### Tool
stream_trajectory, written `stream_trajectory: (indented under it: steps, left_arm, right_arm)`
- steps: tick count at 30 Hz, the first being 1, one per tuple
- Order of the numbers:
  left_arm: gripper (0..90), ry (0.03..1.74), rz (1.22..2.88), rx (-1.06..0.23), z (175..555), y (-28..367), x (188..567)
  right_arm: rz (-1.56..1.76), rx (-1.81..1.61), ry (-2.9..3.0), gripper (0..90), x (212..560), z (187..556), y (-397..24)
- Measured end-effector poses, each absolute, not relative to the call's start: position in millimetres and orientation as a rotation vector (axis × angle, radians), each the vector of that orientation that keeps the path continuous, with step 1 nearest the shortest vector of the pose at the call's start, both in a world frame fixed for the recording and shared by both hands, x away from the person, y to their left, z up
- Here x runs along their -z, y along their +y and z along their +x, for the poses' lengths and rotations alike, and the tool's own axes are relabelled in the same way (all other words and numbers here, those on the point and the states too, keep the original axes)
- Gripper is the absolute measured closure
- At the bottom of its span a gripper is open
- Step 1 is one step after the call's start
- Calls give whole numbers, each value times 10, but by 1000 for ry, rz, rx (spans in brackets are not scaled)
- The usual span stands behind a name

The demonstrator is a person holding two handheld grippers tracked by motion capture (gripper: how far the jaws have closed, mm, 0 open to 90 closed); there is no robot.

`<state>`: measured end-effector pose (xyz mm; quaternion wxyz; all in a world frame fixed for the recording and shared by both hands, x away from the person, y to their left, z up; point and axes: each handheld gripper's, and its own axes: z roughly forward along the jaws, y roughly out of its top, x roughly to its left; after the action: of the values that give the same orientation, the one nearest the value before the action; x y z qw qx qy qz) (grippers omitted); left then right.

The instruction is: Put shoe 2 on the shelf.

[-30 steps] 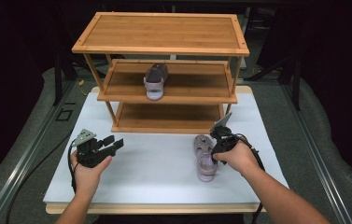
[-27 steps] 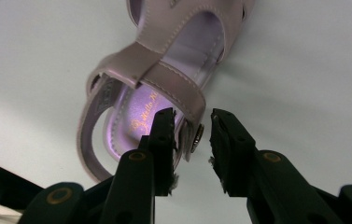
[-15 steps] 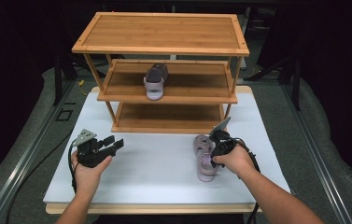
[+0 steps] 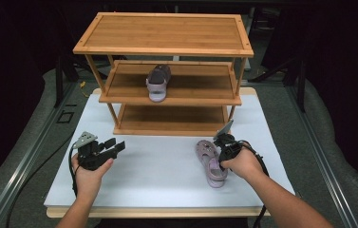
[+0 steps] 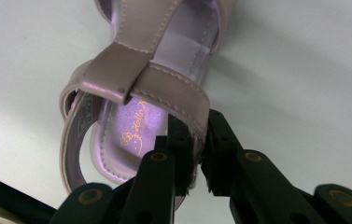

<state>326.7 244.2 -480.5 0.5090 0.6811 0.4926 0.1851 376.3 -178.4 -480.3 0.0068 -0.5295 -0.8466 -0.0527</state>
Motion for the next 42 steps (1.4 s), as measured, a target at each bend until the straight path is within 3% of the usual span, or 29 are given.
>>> stream_trajectory:
  steps: [26,35,42]
  left_arm:
    - [514,1202,1649,-442,3285,2465,4842]
    - [514,1210,1642,-443,3290,2478,4846]
    - [514,1214,1646,-442,3296,2478,4855]
  right_arm:
    - [-1619,206,-2745,829,4792,3692,-1781]
    - [-1683,463,-2725,833,4783,3539,-1959]
    - [-1742,857,-2682,832,4671,3293,-2069]
